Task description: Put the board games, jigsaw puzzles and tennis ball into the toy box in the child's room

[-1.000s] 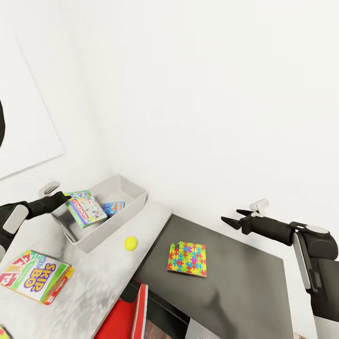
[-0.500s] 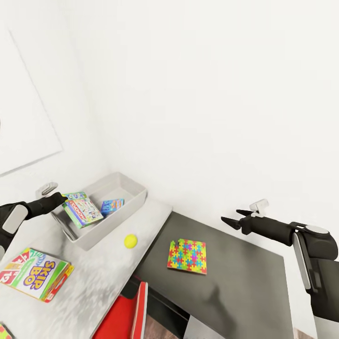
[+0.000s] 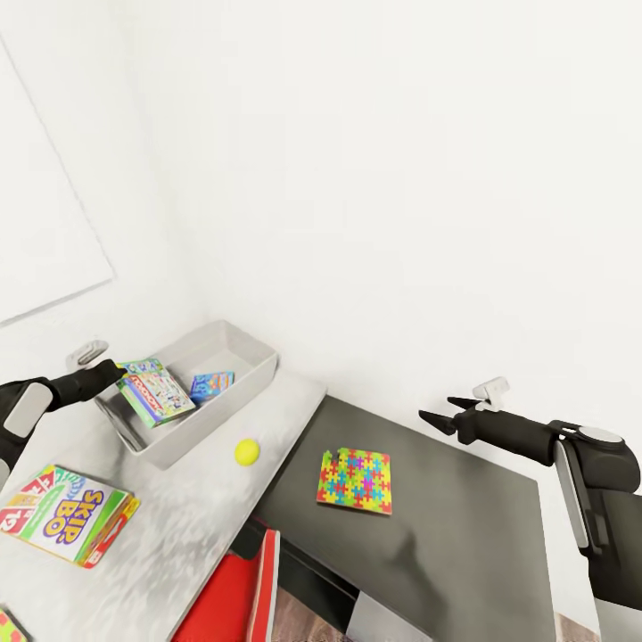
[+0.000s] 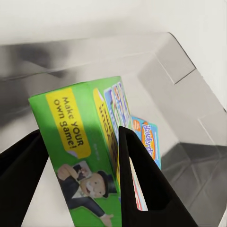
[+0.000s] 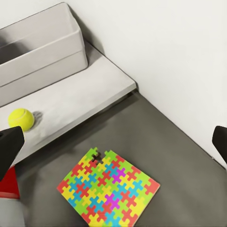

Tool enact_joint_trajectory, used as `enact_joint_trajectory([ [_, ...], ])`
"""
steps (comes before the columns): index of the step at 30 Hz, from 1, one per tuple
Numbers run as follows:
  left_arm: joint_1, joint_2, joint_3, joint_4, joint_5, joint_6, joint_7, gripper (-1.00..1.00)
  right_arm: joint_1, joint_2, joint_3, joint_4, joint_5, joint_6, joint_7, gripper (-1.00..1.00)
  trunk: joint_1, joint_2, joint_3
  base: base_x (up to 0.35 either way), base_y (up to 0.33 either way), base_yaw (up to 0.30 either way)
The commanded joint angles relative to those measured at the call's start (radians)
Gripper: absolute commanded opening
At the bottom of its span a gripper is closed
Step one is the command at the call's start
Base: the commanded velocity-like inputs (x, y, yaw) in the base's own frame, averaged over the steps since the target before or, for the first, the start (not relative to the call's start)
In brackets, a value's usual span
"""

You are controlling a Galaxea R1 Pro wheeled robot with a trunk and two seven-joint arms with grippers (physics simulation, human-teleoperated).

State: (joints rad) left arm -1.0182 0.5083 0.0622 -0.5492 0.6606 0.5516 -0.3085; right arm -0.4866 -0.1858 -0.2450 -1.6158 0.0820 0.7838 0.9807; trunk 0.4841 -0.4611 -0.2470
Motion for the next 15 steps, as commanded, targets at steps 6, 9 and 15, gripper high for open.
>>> enact_joint_trajectory([
  [6,-0.03,0.0,0.004,0.023,0.005,0.008,-0.003,-1.0,-0.002,0.001,-0.002,-0.001,0.009,0.005,0.009,1.0,0.0,-0.002,-0.011,0.0,0.0,0.0],
  [9,-0.04,0.001,0.004,0.029,0.005,0.008,-0.003,-1.0,-0.001,0.001,-0.001,-0.001,0.009,0.005,0.009,1.0,0.0,-0.002,-0.016,0.0,0.0,0.0],
  [15,-0.068,0.004,0.003,0.056,0.0,0.0,-0.002,-1.0,-0.002,0.001,-0.002,-0.001,0.009,0.005,0.009,1.0,0.0,-0.002,-0.026,0.0,0.0,0.0],
])
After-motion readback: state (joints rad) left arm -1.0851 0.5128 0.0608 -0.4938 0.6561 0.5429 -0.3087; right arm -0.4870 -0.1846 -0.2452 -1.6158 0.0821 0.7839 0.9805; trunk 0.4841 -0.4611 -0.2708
